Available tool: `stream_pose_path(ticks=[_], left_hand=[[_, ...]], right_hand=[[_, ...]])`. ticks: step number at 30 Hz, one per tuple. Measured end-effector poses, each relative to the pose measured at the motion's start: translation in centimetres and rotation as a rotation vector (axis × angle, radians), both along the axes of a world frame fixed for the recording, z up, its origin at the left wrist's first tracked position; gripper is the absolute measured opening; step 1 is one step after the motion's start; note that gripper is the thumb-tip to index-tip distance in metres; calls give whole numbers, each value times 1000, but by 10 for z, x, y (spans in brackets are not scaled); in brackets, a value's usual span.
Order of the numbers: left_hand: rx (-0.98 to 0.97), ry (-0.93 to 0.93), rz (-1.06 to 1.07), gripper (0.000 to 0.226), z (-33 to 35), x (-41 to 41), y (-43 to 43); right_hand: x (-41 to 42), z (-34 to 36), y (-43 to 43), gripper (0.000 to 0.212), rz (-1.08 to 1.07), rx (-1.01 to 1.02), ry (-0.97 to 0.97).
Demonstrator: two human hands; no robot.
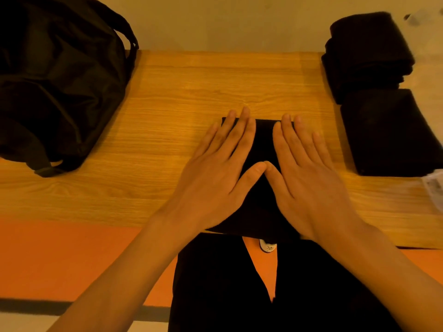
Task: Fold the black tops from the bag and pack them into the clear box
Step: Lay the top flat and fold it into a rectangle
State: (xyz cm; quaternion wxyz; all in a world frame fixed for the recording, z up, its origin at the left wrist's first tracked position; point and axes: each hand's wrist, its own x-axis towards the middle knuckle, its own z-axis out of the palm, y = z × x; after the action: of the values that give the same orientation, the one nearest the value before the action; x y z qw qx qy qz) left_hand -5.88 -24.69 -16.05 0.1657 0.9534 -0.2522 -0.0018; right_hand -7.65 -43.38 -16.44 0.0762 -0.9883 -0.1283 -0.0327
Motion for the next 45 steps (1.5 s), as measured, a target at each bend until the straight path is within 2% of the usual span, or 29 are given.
stream_pose_path(ticks=[3, 7, 12, 16, 18, 20, 22, 26, 30, 32, 35, 37, 41, 45], left_hand=[[103, 85, 2, 80, -12, 17, 0], [127, 113, 4, 81, -15, 15, 0], [58, -21, 42, 70, -2, 27, -4], [120, 107, 14, 69, -7, 39, -6], [5, 99, 41, 68, -2, 38, -3], [-138, 17, 89, 68, 12, 30, 8], [-202, -117, 83, 63, 21, 9, 23], [-124, -338, -168, 43, 7, -51, 50], [-15, -336, -268, 36, -22, -82, 58], [-65, -340, -247, 30, -30, -86, 57], [-87, -390, -244, 36, -38, -85, 58], [-72, -456, -229, 34, -40, -86, 56], [-137, -400, -174, 25, -38, -86, 57], [-72, -438, -223, 44, -38, -81, 57]], right_hand=[[12, -11, 5, 76, -31, -44, 48], [10, -20, 4, 75, -57, 25, 101], [21, -4, 1, 68, -123, 148, -7], [36, -10, 4, 69, -150, 91, 107], [35, -9, 2, 70, -137, 158, 117], [22, -2, -4, 67, -118, 254, 20], [-6, 4, -12, 64, -48, 275, -105], [-72, -6, -24, 51, 179, 198, -212], [-97, -30, -36, 43, 229, 198, -313], [-100, -36, -39, 39, 234, 203, -363], [-99, -43, -44, 31, 236, 229, -414], [-97, -44, -48, 33, 222, 241, -421], [-92, -44, -50, 46, 174, 207, -413], [-86, -49, -43, 38, 226, 191, -455]])
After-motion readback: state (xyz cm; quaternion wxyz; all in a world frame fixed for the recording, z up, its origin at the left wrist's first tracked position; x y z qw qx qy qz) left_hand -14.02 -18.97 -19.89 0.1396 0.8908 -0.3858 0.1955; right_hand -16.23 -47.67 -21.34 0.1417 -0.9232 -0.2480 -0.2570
